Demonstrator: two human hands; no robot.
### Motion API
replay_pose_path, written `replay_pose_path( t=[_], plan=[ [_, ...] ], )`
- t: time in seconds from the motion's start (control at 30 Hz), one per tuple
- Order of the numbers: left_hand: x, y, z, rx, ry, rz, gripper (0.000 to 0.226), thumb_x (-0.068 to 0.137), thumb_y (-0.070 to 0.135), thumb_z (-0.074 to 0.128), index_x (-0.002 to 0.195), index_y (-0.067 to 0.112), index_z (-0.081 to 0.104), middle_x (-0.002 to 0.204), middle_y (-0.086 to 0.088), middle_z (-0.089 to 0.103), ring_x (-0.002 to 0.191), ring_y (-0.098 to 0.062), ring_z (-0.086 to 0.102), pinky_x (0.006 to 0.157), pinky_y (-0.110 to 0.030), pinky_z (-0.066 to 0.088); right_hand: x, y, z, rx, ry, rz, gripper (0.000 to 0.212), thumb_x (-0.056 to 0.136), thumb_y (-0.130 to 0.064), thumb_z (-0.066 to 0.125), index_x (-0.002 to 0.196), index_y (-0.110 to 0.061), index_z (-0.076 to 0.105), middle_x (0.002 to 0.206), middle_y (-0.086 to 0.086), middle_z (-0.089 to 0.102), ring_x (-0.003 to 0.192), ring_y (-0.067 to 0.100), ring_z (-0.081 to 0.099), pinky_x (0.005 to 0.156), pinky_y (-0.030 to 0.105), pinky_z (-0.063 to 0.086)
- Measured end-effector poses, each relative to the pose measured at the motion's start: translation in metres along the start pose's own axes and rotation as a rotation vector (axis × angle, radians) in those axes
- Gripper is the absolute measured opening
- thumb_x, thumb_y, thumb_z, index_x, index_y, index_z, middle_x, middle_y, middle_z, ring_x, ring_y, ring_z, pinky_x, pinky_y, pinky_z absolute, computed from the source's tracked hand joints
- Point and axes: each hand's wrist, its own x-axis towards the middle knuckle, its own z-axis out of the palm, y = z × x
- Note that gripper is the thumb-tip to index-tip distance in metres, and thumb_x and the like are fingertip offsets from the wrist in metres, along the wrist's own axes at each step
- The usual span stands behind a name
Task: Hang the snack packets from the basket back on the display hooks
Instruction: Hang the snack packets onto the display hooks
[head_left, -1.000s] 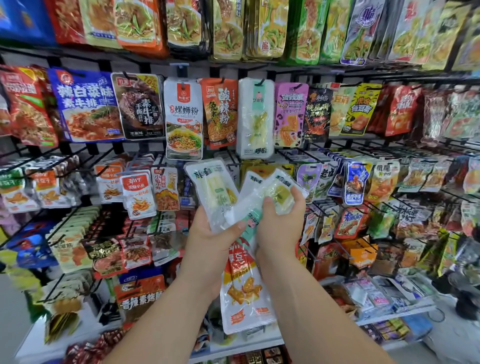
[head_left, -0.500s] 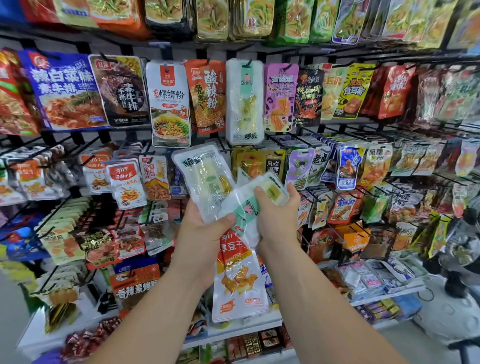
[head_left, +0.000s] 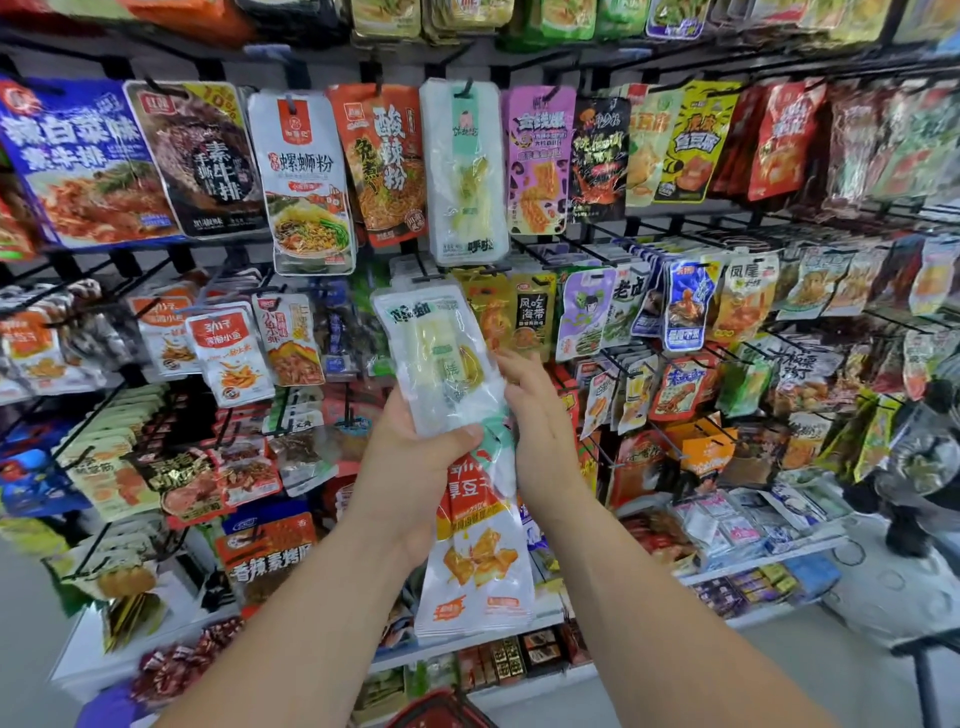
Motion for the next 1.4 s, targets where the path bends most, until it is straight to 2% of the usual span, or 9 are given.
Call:
replay_pose_path(
  t=[0.07,0.17,0.27,0.47,0.57,0.8,1.0,1.17,1.4],
  plan=[
    [0.000,-0.003,0.002,-0.021,-0.014,-0.031,0.052,0.092,-0.017,0.060,0.125,0.022,0.065,0.110,-0.011,0.079,0.099,-0.035,0.077,0.083,-0.049,0.063,-0.002,0.010,-0.005,0.022,-0.008,-0.046,0.050,0.090,-0.047,0.041,0.127,-0.024,0.064,0.133,0.001,0.061,0.133,0.020,0.052,0.111,0.051,0.040],
    [0.000,-0.008,0.006,-0.037,-0.027,-0.059,0.049,0.093,-0.017,0.059,0.122,0.022,0.066,0.107,-0.012,0.079,0.092,-0.032,0.078,0.075,-0.045,0.065,-0.004,0.020,-0.007,0.039,-0.017,-0.030,0.041,0.091,-0.047,0.049,0.124,-0.027,0.062,0.123,0.004,0.062,0.118,0.026,0.060,0.100,0.060,0.047],
    [0.001,-0.011,0.009,-0.051,-0.028,-0.073,0.047,0.093,-0.016,0.059,0.120,0.022,0.067,0.106,-0.012,0.080,0.090,-0.031,0.078,0.071,-0.044,0.065,-0.003,0.026,-0.009,0.038,0.042,-0.018,0.029,0.089,-0.048,0.052,0.114,-0.035,0.058,0.118,0.004,0.060,0.113,0.030,0.059,0.095,0.061,0.048],
    [0.002,-0.014,0.014,-0.028,-0.006,-0.044,0.050,0.092,-0.015,0.062,0.127,0.020,0.064,0.112,-0.013,0.078,0.099,-0.037,0.076,0.082,-0.051,0.063,-0.003,0.025,-0.010,0.029,0.178,0.015,0.030,0.084,-0.052,0.043,0.088,-0.023,0.052,0.092,0.001,0.053,0.088,0.022,0.053,0.081,0.050,0.046],
    [0.003,-0.013,0.016,-0.034,-0.007,-0.030,0.050,0.092,-0.017,0.061,0.127,0.018,0.064,0.111,-0.013,0.078,0.099,-0.036,0.077,0.075,-0.045,0.064,-0.004,0.023,-0.009,-0.087,0.268,-0.059,0.030,0.091,-0.047,0.032,0.078,-0.023,0.044,0.083,-0.005,0.043,0.083,0.021,0.044,0.077,0.040,0.037],
    [0.009,-0.013,0.007,0.009,0.052,0.011,0.051,0.090,-0.020,0.060,0.122,0.020,0.065,0.110,-0.012,0.079,0.102,-0.039,0.075,0.084,-0.055,0.062,0.001,0.024,-0.020,-0.323,0.376,-0.135,0.030,0.091,-0.031,0.035,0.080,-0.007,0.050,0.099,0.005,0.045,0.093,0.028,0.045,0.087,0.043,0.039],
    [0.014,-0.017,-0.002,0.000,0.106,-0.012,0.054,0.091,-0.020,0.059,0.124,0.023,0.064,0.109,-0.012,0.079,0.098,-0.040,0.076,0.081,-0.064,0.061,0.002,0.022,-0.035,-0.255,0.186,0.020,0.023,0.104,-0.018,0.040,0.081,-0.022,0.039,0.082,-0.001,0.042,0.070,0.010,0.037,0.064,0.032,0.027],
    [0.019,-0.017,-0.008,-0.047,0.119,-0.022,0.053,0.091,-0.021,0.058,0.119,0.024,0.064,0.104,-0.009,0.080,0.086,-0.030,0.079,0.066,-0.048,0.065,-0.002,0.022,-0.046,-0.264,0.021,0.053,0.020,0.110,-0.027,0.043,0.091,-0.022,0.045,0.074,-0.004,0.045,0.058,0.002,0.039,0.055,0.023,0.030],
    [0.023,-0.012,-0.021,-0.036,0.123,-0.027,0.054,0.092,-0.019,0.058,0.124,0.024,0.064,0.111,-0.012,0.078,0.096,-0.038,0.077,0.080,-0.060,0.061,0.008,0.021,-0.050,-0.142,0.103,0.179,0.015,0.108,-0.028,0.047,0.096,-0.022,0.053,0.082,0.007,0.057,0.065,0.015,0.047,0.060,0.033,0.039]
  ],
)
